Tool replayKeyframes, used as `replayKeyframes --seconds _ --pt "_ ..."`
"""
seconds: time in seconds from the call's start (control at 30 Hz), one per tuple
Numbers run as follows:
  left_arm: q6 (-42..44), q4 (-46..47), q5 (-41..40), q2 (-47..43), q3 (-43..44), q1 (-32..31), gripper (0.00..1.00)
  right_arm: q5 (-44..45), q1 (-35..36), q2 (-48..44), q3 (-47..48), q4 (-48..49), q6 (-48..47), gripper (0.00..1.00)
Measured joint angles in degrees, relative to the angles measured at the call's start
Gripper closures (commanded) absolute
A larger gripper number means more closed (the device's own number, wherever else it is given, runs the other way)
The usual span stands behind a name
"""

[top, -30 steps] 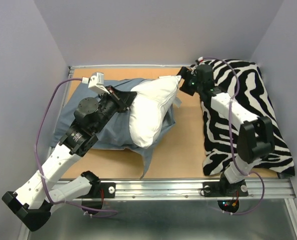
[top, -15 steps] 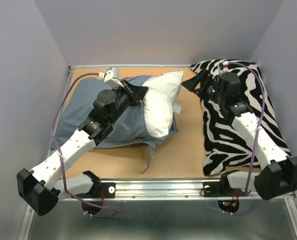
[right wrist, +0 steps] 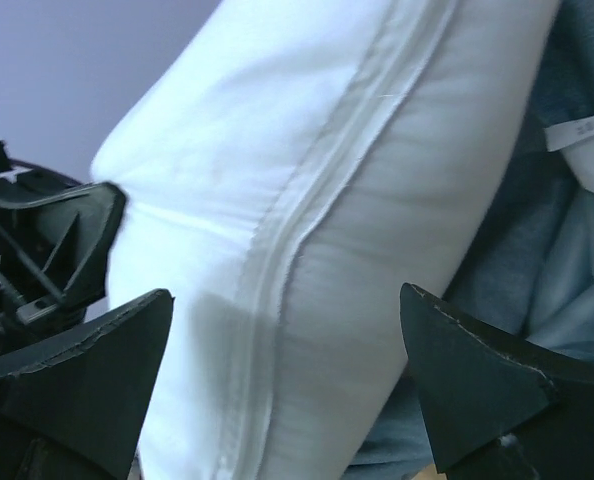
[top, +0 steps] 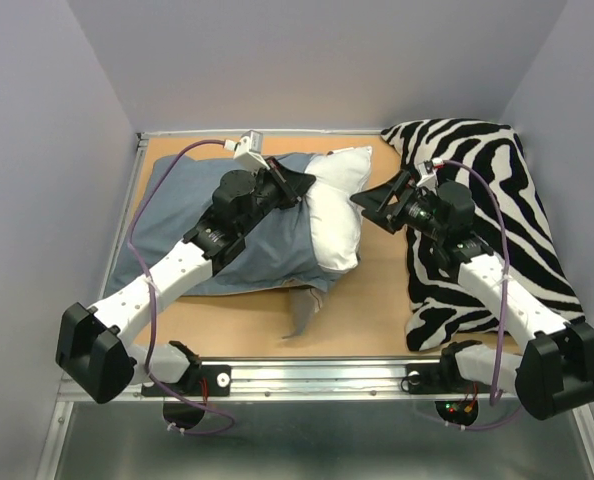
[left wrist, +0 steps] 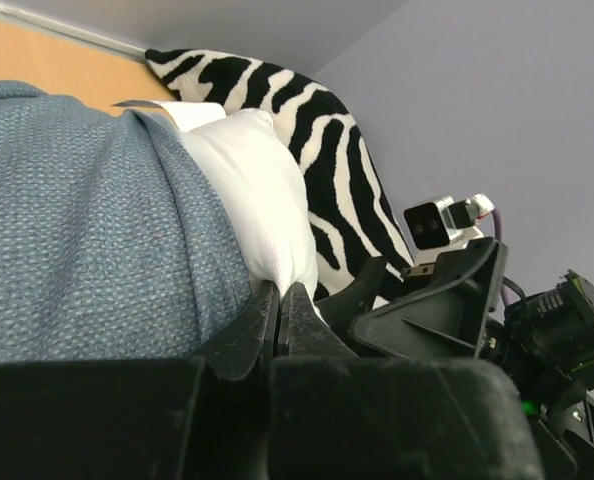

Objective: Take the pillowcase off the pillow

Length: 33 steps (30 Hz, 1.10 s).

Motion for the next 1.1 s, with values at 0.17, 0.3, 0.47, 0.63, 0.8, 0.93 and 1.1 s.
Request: replayKeyframes --seconds 0.17,0.3,0.47,0.63,0.8,0.93,1.1 --pt "-0.3 0.0 0.7 1.9 1.1 -0.4 1.00 -2.1 0.8 -1.2 -2.3 7.1 3.7 0.00" --pt "-0.4 0.1 0.6 4.3 2.9 -1.2 1.00 -2.5 2.5 0.5 -2.6 11.2 4.9 0.00" --pt "-0.3 -0.1 0.3 6.9 4.1 -2.5 1.00 0.5 4.6 2.4 -2.4 7.5 0.9 0.00" --pt "-0.3 -1.1 0.5 8.2 4.1 -3.5 1.00 6.4 5.7 1.9 -1.1 -2.6 -6.3 0.00" --pt "-0.1 -1.7 0.7 8.6 4.1 -3.8 1.00 12.0 6.0 0.9 -0.3 -8.7 -11.3 0.00" --pt "0.1 -2.6 0.8 8.9 4.1 -4.2 1.00 14.9 6.4 0.8 -0.2 -11.3 -13.8 0.00" --pt "0.1 -3.1 0.8 8.9 4.1 -4.5 1.00 13.9 6.4 1.6 -0.2 -11.0 -13.6 0.00"
